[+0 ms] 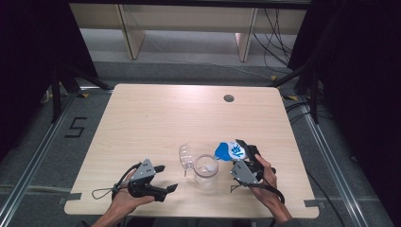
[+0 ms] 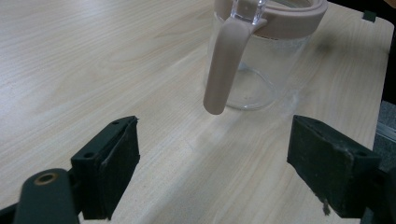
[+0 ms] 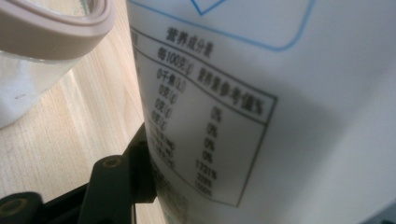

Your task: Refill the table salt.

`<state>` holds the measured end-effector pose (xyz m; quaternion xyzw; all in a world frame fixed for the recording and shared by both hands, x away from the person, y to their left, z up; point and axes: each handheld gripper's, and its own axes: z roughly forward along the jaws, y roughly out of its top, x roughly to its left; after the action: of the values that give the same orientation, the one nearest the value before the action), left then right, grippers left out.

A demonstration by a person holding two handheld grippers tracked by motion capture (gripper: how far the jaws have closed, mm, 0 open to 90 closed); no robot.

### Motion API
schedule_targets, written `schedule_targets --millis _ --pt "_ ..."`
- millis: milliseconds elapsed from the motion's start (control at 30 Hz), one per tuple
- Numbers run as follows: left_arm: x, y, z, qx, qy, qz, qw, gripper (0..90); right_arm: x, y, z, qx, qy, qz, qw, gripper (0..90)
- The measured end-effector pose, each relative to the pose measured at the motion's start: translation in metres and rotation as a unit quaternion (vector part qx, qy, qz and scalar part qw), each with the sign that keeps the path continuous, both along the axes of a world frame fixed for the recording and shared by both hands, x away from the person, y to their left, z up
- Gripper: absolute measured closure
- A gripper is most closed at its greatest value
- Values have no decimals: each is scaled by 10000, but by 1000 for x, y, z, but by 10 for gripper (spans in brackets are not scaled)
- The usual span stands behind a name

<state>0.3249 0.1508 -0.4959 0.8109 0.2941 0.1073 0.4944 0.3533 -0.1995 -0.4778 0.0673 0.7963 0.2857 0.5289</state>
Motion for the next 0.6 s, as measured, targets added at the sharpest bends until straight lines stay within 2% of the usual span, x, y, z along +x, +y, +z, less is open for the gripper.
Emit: schedule_targets --millis 33,167,200,233,267,433,600 --pt "0 0 0 2 3 -1 10000 162 -1 0 -1 62 64 -48 9999 432" --pt "0 0 0 6 5 0 10000 162 -2 1 -1 28 18 -43 10000 432" --pt "0 0 0 6 4 1 10000 162 -1 1 0 -100 -59 -21 9999 432" --pt "0 0 0 6 3 0 10000 162 -1 1 1 -116 -59 -7 9999 432" --pt "0 0 0 2 6 1 10000 162 -2 1 0 -13 14 -65 10000 432" --pt "0 0 0 4 7 -1 10000 162 -3 2 -1 -40 -23 -75 10000 432" --pt "0 0 0 4 3 -2 10000 162 -3 3 -1 -167 -82 -82 9998 432"
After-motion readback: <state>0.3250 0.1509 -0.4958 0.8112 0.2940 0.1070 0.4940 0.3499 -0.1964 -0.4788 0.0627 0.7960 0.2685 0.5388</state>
